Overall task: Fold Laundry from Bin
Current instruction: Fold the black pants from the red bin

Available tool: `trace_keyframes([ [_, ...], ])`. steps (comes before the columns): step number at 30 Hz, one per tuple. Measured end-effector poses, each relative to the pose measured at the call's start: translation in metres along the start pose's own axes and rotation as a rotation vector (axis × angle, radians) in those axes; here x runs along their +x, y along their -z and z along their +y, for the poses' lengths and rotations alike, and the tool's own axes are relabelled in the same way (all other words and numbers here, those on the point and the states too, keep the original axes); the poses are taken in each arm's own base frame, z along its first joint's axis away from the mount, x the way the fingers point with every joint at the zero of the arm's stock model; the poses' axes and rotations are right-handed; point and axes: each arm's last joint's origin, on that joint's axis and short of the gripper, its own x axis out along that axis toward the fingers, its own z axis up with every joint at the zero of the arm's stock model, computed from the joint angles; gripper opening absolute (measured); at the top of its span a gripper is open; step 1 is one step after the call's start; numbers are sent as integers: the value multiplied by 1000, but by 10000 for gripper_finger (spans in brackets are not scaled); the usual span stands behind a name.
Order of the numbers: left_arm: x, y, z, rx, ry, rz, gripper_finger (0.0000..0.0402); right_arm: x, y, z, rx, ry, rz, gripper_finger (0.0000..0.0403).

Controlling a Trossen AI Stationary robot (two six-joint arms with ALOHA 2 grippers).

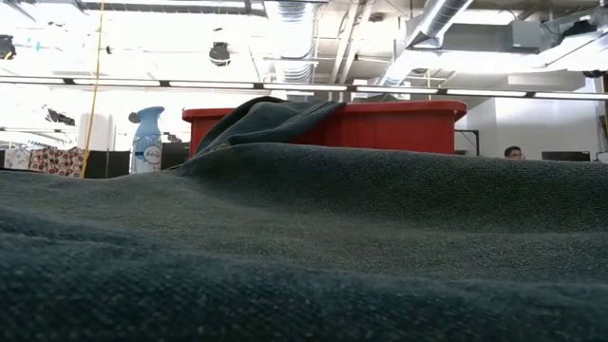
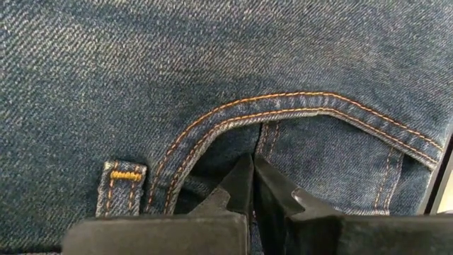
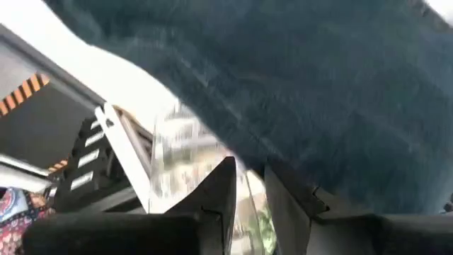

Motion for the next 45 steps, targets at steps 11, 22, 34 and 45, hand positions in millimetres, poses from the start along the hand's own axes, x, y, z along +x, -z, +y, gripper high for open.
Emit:
trace_keyframes([
  [11,-23,2,9,-82,41,-15,0,2,23,14,-157,-124,-42,100],
  [22,-84,5,28,-191,211,-64,0,-70,-9,8,-115,-198,-626,100],
  [34,-119,-34,21,-300,357,-820,0,-91,-111,-1,-162,-243,-1092,100],
  [45,-74,-90,8,-168,272,-794,0,-50,-155,-2,-178,-414,-1121,100],
])
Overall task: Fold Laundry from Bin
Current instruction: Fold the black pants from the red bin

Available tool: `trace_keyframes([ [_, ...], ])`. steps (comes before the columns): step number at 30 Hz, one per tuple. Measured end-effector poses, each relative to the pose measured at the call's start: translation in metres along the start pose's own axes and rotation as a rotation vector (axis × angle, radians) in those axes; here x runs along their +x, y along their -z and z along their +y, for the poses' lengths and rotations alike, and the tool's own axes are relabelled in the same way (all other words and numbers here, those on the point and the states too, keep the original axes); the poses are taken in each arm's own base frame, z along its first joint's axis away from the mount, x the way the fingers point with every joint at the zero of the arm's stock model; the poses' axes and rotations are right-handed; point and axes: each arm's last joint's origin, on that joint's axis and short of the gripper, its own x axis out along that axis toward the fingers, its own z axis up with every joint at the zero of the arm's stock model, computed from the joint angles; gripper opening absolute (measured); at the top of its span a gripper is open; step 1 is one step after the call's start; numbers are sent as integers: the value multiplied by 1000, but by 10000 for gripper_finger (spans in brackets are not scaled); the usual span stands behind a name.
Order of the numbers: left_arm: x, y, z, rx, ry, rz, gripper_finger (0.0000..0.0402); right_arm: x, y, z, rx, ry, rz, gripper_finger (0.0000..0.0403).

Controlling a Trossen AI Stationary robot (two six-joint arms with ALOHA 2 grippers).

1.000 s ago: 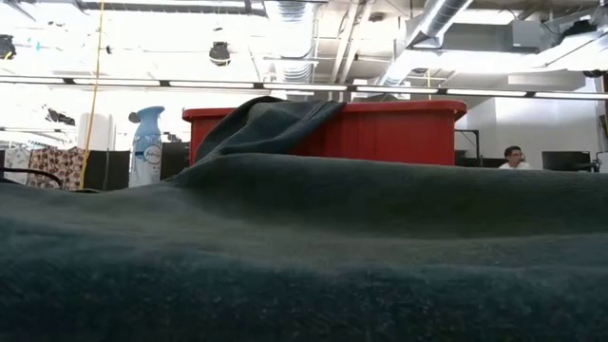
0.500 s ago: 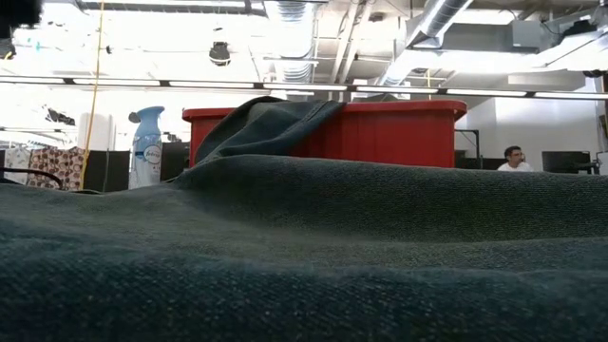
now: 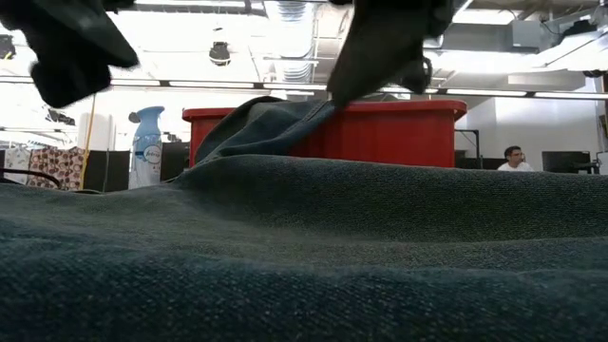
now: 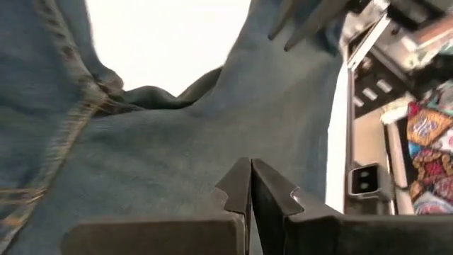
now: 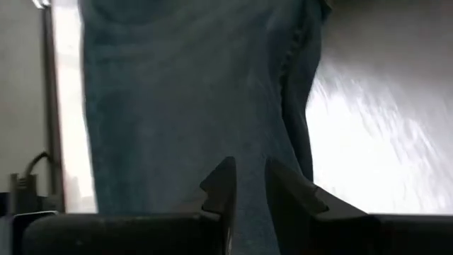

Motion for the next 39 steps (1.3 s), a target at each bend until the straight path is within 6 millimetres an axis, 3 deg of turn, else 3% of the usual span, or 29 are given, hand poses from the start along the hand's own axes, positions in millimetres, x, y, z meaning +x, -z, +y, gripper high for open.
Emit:
trace_keyframes([
  [6,43,17,6,24,17,121,0,12,20,-12,39,34,40,100],
  [11,65,38,19,13,-60,217,0,20,37,-19,77,57,92,100],
  [16,76,52,27,-11,-88,310,0,31,61,-21,98,75,181,100],
  [24,74,53,28,-12,-91,357,0,43,83,-15,77,73,335,100],
  [31,73,56,31,-5,-114,400,0,24,91,-15,81,124,397,100],
  [39,73,56,32,-8,-131,394,0,-31,66,-21,133,135,273,100],
])
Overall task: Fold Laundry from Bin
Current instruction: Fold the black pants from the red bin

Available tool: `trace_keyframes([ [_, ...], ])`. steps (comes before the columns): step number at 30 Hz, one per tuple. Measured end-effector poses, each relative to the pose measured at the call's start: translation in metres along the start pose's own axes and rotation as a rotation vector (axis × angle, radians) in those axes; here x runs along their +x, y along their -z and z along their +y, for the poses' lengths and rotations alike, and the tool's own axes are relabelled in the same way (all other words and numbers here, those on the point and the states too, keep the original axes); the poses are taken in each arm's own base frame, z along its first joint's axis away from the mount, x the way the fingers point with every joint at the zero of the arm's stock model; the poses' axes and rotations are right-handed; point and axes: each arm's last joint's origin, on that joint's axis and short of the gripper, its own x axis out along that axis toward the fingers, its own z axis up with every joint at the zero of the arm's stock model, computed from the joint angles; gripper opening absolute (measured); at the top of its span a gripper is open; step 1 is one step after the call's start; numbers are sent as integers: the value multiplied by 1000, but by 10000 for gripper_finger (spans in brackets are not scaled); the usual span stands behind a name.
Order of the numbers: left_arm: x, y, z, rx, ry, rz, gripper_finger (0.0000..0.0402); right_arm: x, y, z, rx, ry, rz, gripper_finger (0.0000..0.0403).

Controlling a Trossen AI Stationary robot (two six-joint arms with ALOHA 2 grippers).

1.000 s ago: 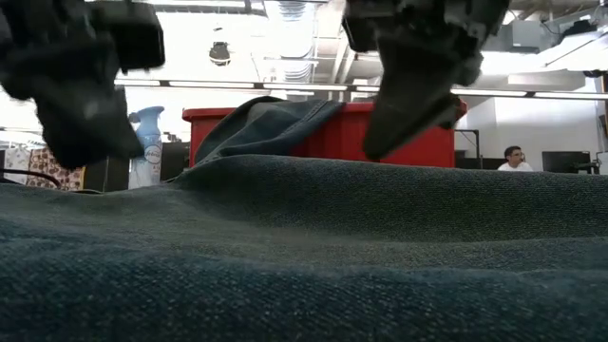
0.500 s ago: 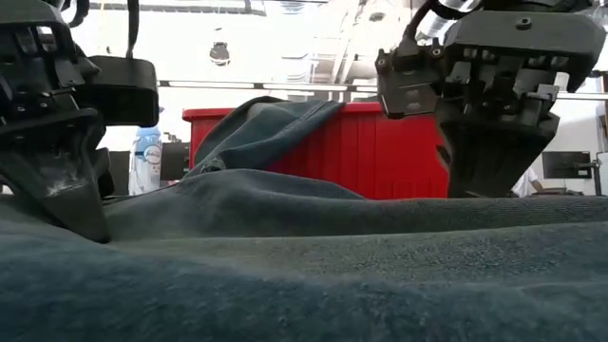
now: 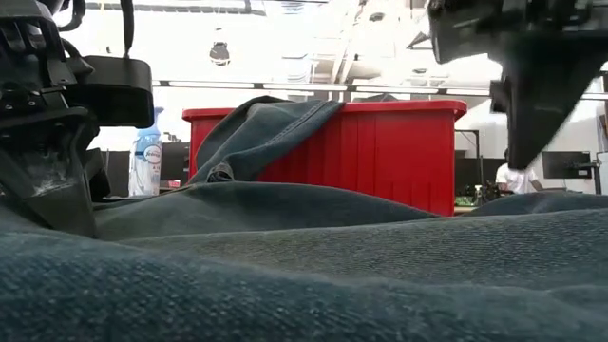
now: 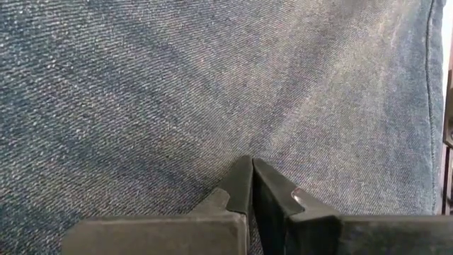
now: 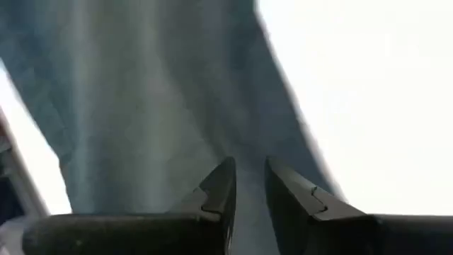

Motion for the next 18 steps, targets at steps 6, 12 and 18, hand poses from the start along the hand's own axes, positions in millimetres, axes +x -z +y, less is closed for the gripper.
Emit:
trace_keyframes([
  [6,0,0,0,-1,-10,-17,0,-11,-55,-14,-5,-60,-318,101],
  [12,0,0,1,-12,-17,-20,0,20,-107,-24,-8,-256,-429,111],
  [18,0,0,1,-23,-24,-33,0,65,-123,-26,-3,-385,-393,150],
])
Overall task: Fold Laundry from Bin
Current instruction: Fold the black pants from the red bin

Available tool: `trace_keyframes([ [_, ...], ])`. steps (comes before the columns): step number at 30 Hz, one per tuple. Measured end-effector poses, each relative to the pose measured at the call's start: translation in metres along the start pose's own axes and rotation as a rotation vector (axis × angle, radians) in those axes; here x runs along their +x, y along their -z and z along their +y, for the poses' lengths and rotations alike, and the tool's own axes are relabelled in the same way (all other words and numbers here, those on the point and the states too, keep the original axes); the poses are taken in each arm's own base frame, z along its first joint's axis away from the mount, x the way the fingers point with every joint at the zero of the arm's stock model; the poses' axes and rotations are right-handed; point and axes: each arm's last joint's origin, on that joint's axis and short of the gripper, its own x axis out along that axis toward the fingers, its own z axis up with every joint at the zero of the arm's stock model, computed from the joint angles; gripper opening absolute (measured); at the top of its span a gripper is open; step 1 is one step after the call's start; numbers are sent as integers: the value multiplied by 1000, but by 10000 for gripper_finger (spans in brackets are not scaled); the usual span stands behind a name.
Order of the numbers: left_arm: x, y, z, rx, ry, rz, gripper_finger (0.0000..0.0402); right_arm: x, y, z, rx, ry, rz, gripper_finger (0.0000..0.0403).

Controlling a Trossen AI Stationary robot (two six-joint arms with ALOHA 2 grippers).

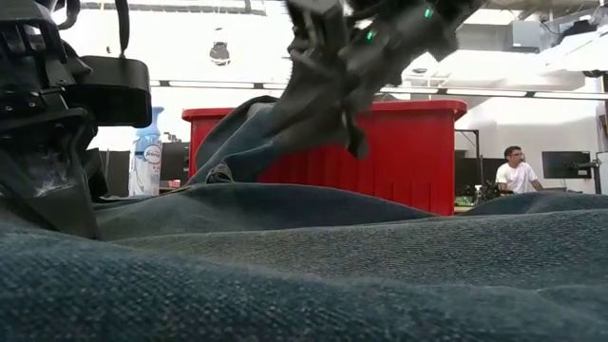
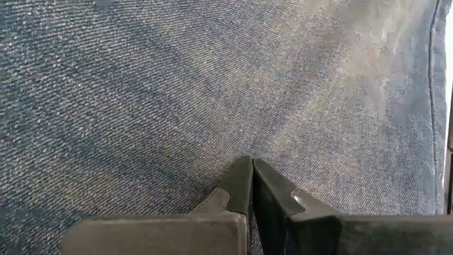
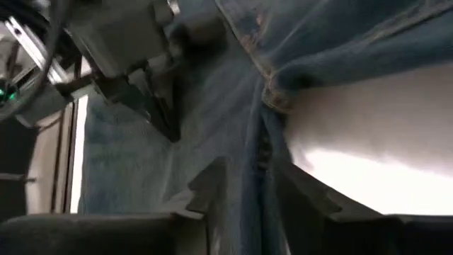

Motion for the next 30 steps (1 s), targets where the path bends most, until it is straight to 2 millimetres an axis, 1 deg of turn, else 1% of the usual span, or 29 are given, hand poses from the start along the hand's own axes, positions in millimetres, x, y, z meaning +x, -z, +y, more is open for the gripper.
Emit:
trace_keyframes([
  [4,0,0,0,-8,-4,-7,0,21,5,-4,-3,12,29,170],
  [8,0,0,0,-10,-6,-8,0,32,5,-9,-11,31,32,172],
  [13,0,0,0,-17,-6,-10,0,29,-1,-14,-33,83,3,163],
  [18,0,0,0,-10,-7,-12,0,25,-12,-20,-37,90,-29,160],
  [27,0,0,0,-1,-8,-12,0,31,-1,-15,-80,80,-5,160],
  [30,0,0,0,0,-8,-13,0,36,3,-18,-84,105,10,160],
])
